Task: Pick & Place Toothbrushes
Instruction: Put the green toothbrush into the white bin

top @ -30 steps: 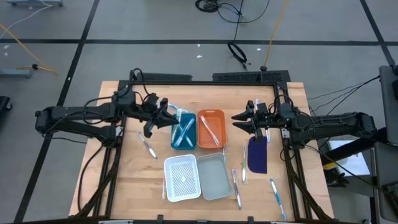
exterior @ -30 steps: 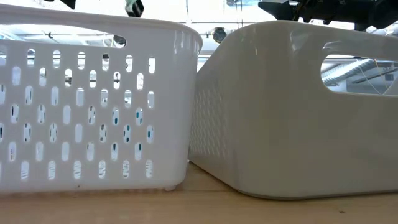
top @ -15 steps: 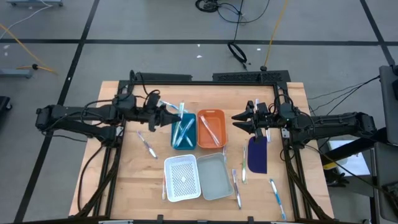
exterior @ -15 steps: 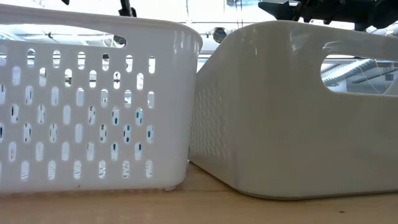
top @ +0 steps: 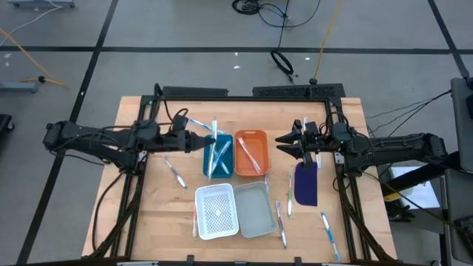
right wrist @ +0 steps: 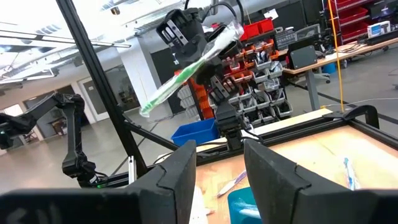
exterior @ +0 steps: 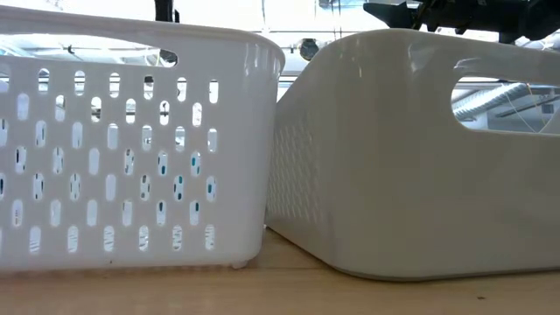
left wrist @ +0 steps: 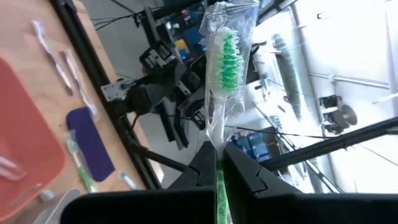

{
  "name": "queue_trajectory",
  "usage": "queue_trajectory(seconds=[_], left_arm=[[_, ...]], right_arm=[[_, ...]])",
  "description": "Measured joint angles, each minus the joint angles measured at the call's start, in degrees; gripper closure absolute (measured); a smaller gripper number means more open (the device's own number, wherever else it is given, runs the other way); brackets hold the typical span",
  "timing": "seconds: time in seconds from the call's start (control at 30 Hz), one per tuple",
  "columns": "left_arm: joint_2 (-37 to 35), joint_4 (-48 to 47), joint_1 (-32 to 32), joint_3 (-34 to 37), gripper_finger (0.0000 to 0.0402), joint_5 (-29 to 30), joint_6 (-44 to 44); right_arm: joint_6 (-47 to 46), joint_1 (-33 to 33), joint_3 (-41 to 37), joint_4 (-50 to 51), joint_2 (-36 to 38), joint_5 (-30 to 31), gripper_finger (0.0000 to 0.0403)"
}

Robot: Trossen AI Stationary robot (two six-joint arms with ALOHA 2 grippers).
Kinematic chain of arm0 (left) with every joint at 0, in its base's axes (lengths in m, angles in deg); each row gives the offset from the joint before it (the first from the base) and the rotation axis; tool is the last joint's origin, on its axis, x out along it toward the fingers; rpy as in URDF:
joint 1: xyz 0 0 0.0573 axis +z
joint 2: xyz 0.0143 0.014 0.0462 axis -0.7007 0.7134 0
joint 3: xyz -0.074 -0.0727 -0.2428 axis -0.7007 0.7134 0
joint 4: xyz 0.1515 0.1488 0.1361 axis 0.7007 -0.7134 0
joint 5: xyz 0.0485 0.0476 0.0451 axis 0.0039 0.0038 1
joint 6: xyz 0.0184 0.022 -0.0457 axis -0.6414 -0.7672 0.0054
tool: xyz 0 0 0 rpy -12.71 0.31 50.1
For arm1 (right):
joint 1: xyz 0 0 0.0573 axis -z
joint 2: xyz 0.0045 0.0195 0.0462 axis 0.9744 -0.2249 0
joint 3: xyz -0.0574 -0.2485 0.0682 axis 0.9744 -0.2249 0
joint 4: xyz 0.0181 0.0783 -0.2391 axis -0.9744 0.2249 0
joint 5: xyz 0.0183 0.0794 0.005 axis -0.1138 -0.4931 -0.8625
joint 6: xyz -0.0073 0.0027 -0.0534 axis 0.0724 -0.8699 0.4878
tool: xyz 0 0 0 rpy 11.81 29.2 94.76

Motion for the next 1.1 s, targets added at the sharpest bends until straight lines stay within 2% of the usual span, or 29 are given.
queue_trajectory(seconds=[0.2,0.4,0.6,0.93,1.03,1.1], left_arm=[[0.0,-4.1,-2.0,0.0,0.04,0.5,1.9],[1.7,-8.6,-8.1,0.0,0.04,0.9,5.7],[6.7,-10.2,-14.5,0.0,0.0401,1.0,11.5],[16.0,-12.0,-22.5,-1.4,0.0401,8.6,24.6],[19.7,-16.3,-23.3,-4.8,0.0401,9.2,26.5],[22.1,-23.5,-23.6,-7.6,0.0401,8.4,27.9]], right_arm=[[0.0,0.0,0.0,0.0,0.0,0.0,0.0275],[0.0,0.0,0.0,0.5,0.0,0.0,0.0275],[0.0,0.0,0.0,0.7,0.0,0.0,0.0275],[0.0,0.0,0.0,1.7,0.0,-0.1,0.0275],[0.0,0.0,0.0,2.0,0.0,-0.1,0.0275],[0.0,0.0,0.0,2.3,0.0,-0.1,0.0275]])
